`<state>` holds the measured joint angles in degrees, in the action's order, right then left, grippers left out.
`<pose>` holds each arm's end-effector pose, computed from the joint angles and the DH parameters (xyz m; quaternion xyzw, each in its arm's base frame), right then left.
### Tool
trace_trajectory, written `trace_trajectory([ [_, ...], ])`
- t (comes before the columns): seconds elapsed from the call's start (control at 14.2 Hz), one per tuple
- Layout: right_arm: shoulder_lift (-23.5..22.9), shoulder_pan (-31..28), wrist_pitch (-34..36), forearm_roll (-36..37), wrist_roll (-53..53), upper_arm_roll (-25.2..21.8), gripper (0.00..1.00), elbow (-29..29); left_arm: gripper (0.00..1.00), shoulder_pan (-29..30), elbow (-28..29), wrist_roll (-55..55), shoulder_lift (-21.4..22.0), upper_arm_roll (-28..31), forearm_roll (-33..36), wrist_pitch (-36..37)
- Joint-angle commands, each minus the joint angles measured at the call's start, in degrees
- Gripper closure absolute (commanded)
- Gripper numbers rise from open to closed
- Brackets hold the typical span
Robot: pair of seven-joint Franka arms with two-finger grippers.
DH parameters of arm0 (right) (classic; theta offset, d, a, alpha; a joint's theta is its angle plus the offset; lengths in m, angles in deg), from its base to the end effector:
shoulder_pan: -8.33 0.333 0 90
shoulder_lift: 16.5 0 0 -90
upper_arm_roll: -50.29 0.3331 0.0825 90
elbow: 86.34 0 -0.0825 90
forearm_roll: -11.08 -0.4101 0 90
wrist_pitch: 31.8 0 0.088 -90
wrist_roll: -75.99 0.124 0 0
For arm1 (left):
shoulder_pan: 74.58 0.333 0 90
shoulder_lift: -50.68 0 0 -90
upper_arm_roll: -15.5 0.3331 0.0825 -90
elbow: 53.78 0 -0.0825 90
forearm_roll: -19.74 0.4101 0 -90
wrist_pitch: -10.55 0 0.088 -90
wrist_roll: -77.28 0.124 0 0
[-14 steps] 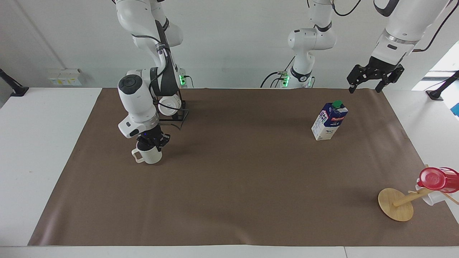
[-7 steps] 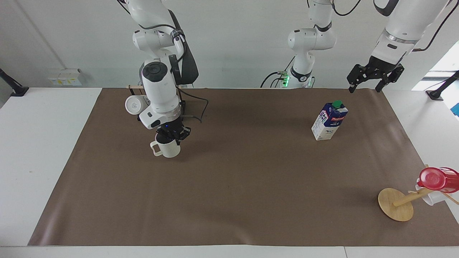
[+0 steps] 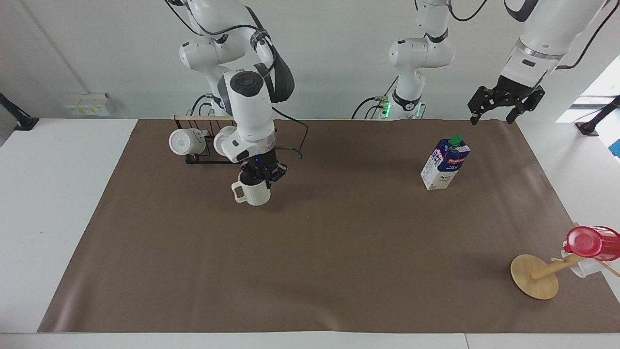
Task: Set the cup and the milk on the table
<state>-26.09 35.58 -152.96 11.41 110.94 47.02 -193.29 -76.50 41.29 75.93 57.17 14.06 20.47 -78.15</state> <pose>0.5828 0.2603 0.4219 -0.9948 0.0935 -0.0388 0.0136 0.5396 -0.0309 0.6421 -0.9998 0.0173 -0.0013 0.0077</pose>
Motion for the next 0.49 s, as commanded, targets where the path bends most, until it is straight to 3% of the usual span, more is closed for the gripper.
trace_trajectory([
  [0.0, -2.2, 2.9, 2.1, 1.8, 5.5, -0.1, 1.0, 3.4, 0.0, -0.8, 4.7, 0.5, 3.6, 0.7, 0.0, -0.5],
  [0.42, -7.2, 10.0, 1.3, 1.5, 14.3, 0.0, 1.0, 5.8, 0.0, -0.4, 5.4, 3.5, 3.8, 0.8, 0.0, -0.6],
])
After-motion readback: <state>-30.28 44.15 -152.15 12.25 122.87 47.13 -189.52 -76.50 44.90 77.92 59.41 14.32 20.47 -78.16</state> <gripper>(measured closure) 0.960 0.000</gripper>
